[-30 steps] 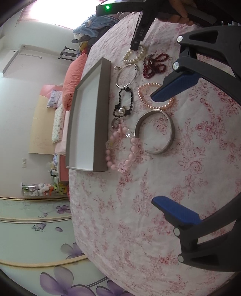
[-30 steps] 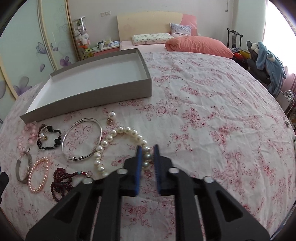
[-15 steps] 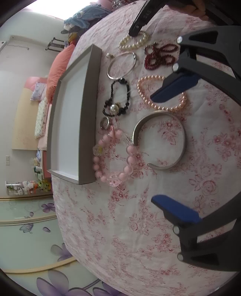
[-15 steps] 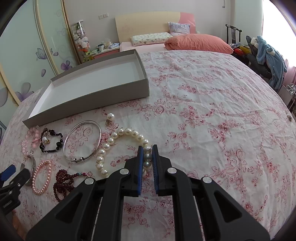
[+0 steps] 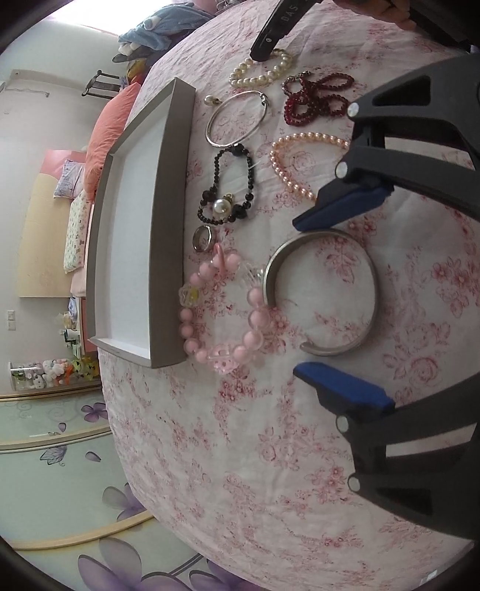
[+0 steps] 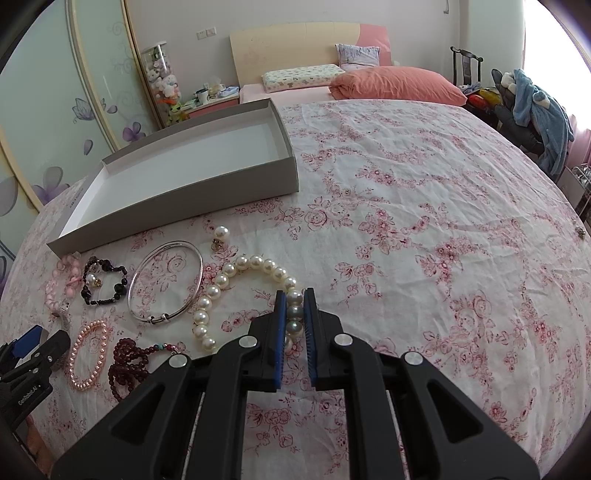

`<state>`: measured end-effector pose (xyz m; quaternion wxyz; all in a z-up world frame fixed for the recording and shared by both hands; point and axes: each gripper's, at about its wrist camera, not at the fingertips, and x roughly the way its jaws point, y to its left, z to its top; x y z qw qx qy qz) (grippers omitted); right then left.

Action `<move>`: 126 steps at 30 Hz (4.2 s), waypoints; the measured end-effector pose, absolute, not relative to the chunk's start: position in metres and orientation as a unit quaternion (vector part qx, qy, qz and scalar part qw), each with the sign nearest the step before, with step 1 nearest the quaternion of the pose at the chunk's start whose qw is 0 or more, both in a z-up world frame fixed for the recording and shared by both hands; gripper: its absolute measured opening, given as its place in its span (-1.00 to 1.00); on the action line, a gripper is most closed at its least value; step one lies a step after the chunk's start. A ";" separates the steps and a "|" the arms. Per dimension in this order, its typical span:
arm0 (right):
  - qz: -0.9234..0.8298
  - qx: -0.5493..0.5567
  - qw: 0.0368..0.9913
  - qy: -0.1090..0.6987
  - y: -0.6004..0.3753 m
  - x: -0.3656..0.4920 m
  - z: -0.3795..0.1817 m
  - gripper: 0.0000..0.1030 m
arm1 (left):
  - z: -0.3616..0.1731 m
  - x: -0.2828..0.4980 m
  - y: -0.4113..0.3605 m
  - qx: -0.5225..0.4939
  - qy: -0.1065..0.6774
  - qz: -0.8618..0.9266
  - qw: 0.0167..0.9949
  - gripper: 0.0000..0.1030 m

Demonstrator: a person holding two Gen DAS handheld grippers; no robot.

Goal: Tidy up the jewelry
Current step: 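Grasp the silver cuff bangle with the left tool while the right tool holds the pearl bracelet, then carry the bangle and pearl bracelet into the gray tray and open both tools, then grasp the small grey pearl piece with the right tool while the left tool approaches the pink bracelet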

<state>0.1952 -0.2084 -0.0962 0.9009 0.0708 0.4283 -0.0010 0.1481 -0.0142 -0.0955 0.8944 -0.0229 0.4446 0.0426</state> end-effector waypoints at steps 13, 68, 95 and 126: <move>0.016 0.076 0.904 0.420 -0.208 0.192 -0.095 -0.80 | -0.094 0.136 0.002 -0.034 0.437 0.030 0.898 0.26; 0.103 0.046 0.970 0.215 -0.146 0.272 0.023 -0.80 | 0.018 0.245 -0.013 0.023 0.240 0.030 0.970 0.26; 0.088 0.057 0.949 0.299 -0.148 0.333 -0.021 -0.36 | -0.026 0.323 0.012 -0.008 0.307 0.038 0.951 0.31; 0.085 0.032 0.919 0.383 -0.180 0.239 -0.080 -0.36 | -0.053 0.187 0.058 -0.028 0.335 0.054 0.940 0.36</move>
